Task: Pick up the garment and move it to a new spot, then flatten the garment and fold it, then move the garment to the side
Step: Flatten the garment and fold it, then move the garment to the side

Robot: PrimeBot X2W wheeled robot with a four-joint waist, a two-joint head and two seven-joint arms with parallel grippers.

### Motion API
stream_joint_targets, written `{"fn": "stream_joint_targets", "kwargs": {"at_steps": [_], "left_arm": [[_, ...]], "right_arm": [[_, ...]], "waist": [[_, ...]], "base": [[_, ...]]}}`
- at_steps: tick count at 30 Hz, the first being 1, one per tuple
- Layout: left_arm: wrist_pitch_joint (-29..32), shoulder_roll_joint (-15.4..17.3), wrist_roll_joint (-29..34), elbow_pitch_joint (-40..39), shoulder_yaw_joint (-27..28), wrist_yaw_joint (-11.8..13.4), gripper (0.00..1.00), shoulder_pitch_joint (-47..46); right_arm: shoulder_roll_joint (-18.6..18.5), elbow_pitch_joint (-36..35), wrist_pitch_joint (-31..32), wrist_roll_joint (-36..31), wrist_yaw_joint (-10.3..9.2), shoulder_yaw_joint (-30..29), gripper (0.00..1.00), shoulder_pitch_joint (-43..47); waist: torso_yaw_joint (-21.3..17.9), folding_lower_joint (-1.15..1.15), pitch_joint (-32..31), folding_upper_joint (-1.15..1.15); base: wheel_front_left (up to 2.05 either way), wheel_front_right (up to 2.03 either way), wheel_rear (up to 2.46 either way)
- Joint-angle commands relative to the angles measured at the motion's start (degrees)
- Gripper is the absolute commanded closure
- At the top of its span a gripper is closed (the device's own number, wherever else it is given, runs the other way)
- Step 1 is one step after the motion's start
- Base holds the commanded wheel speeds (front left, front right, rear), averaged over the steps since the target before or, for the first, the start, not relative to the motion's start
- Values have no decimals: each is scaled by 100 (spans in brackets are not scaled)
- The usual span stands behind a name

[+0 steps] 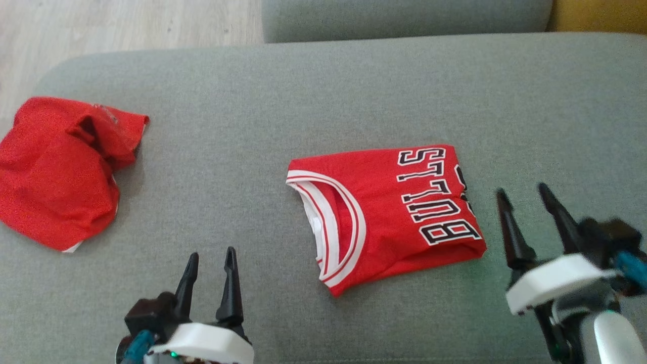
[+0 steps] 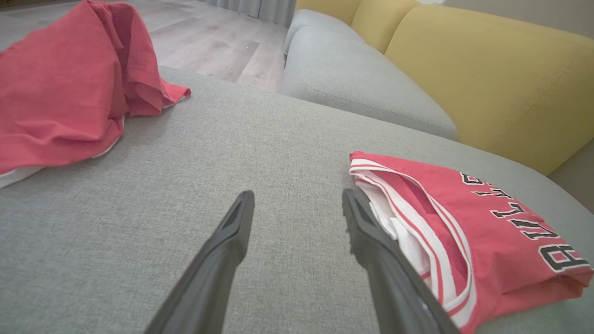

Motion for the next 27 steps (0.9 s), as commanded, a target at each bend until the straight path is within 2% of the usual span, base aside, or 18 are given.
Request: {"fn": "stream_joint_targets", "kwargs": {"at_steps": [1, 7, 11, 27], "left_arm": [[-71, -19, 62, -205, 221, -36, 0, -75], [-71, -19, 256, -111, 298, -117, 0, 148], [-71, -19, 407, -109, 372, -152, 0, 344], [-71, -19, 536, -207, 670, -215, 0, 553]], "right_arm": [[1, -160, -176, -118, 40, 54, 0, -96], [83, 366, -1299, -548, 40, -363, 0, 315], [110, 757, -1713, -594, 40, -540, 0, 559], [126, 1416, -2077, -560, 40, -462, 0, 632]], "waist": [[-4, 0, -80, 0], [36, 0, -384, 0], [73, 0, -597, 0], [209, 0, -786, 0]], "base": [[0, 0, 0], [0, 0, 0], [0, 0, 0], [0, 0, 0]]}}
